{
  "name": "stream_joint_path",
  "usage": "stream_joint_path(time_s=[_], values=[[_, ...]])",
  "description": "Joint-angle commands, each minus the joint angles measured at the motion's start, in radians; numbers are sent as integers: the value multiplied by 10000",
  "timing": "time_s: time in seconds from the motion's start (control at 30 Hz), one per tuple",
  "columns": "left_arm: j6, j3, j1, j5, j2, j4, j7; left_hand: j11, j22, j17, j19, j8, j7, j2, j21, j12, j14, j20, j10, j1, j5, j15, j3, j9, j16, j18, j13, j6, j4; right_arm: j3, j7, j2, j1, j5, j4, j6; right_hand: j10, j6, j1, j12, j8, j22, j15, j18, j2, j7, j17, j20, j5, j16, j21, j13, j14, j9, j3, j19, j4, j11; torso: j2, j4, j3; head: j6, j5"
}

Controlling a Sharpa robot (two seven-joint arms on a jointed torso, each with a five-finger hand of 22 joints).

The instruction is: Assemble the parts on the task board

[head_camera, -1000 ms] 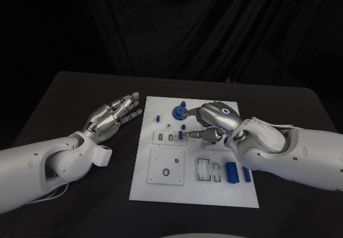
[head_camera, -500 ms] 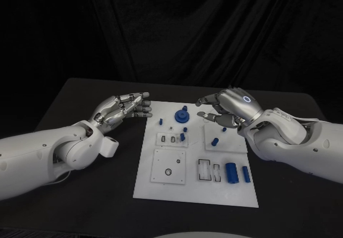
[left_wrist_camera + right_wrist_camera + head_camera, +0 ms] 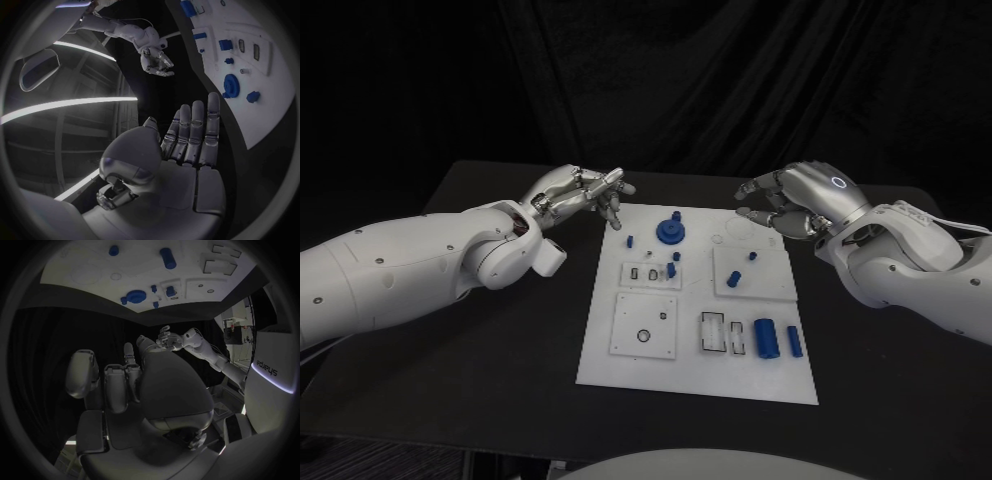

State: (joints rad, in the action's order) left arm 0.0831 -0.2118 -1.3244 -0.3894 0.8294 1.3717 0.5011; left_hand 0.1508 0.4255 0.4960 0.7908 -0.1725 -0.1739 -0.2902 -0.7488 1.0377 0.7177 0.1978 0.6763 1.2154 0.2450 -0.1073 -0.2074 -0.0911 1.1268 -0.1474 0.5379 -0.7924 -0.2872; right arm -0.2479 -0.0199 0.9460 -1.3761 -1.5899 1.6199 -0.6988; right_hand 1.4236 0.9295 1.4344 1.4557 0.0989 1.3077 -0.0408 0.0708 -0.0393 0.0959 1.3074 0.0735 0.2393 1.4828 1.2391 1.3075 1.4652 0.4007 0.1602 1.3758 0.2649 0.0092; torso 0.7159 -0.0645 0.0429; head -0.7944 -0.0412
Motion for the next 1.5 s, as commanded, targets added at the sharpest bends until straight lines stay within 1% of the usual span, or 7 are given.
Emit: stream_joint_path(time_s=[0.03,0.13,0.17,0.27,0.53,0.87,1.5], values=[[-20,10,-37,-1740,-154,-106,-274,-175,1047,946,-351,-179,-120,20,-1245,760,2,-141,164,455,892,180,300,-82,1059,30,1339,-188,-137,5,-46,16,-20,204,-58,295,34,88,19,-16,34,1579,-29,47,-10,2,2065,-30,-65,27,15,1402,634,-21,0,20,60,6,-176,93,-103,-96,-10],[99,11,-46,-2984,-237,-60,-1006,-404,2199,5604,-309,-521,90,337,-2655,3269,3904,-401,4270,1450,2779,424,845,-282,3231,-113,5935,-710,-9,5,-166,0,-27,211,-130,366,88,119,-2,19,36,1592,-34,38,-10,1,2083,-35,-76,54,50,1434,653,-31,-13,55,87,3,-272,144,-189,-201,-62],[107,11,-51,-3380,-253,-17,-1292,-538,4244,7978,1251,-613,183,505,-4157,4306,6011,-472,6347,1695,3160,521,1052,-389,3970,124,7963,-872,-32,5,-204,-8,-30,212,-153,398,103,131,-13,26,35,1598,-37,34,-13,2,2088,-38,-87,61,67,1440,660,-36,-21,73,100,1,-313,169,-232,-264,-108],[97,12,-74,-4765,-309,208,-2379,-771,6569,10519,3080,-853,342,685,-5824,5266,8324,-548,8745,1570,2650,712,1270,-731,4425,412,10153,-1143,-15,5,-346,-27,-38,215,-231,558,120,146,-15,35,34,1602,-41,31,-18,-3,2088,-42,-106,62,76,1446,664,-43,-28,87,107,-2,-375,203,-293,-389,-240],[-678,13,-132,-6371,-744,725,-5374,-1190,9595,10748,5992,-2615,798,874,-7508,5331,8531,-917,8945,721,574,1172,1082,-3024,4440,989,10329,-1159,-30,3,-456,-68,-30,218,-424,846,195,188,-7,76,14,1619,-55,19,-48,-6,2107,-58,-262,89,109,1479,692,-79,-65,149,115,-12,-528,377,-581,-478,-527],[-1132,14,-146,-6713,-1576,693,-7911,-1547,10394,10748,6844,-4599,1162,857,-7803,5331,8531,-1285,8945,-209,-229,1518,732,-6412,4440,1180,10329,-610,-31,3,-515,-66,52,218,-561,1101,203,192,21,79,7,1624,-58,16,-61,-7,2110,-61,-268,93,118,1480,697,-87,-66,163,95,-15,-662,512,-851,-569,-660],[-963,34,-143,-8012,-2005,1047,-10320,-1785,10404,10748,6971,-4923,1401,1115,-7736,5331,8531,-1556,8945,-612,-330,1810,179,-8634,4440,1185,10329,-673,-13,3,-527,-54,192,218,-630,1108,178,174,-14,48,-31,1619,-56,20,-128,16,2102,-65,-275,79,82,1443,698,-122,-123,165,116,-2,-930,604,-946,-783,-560]])
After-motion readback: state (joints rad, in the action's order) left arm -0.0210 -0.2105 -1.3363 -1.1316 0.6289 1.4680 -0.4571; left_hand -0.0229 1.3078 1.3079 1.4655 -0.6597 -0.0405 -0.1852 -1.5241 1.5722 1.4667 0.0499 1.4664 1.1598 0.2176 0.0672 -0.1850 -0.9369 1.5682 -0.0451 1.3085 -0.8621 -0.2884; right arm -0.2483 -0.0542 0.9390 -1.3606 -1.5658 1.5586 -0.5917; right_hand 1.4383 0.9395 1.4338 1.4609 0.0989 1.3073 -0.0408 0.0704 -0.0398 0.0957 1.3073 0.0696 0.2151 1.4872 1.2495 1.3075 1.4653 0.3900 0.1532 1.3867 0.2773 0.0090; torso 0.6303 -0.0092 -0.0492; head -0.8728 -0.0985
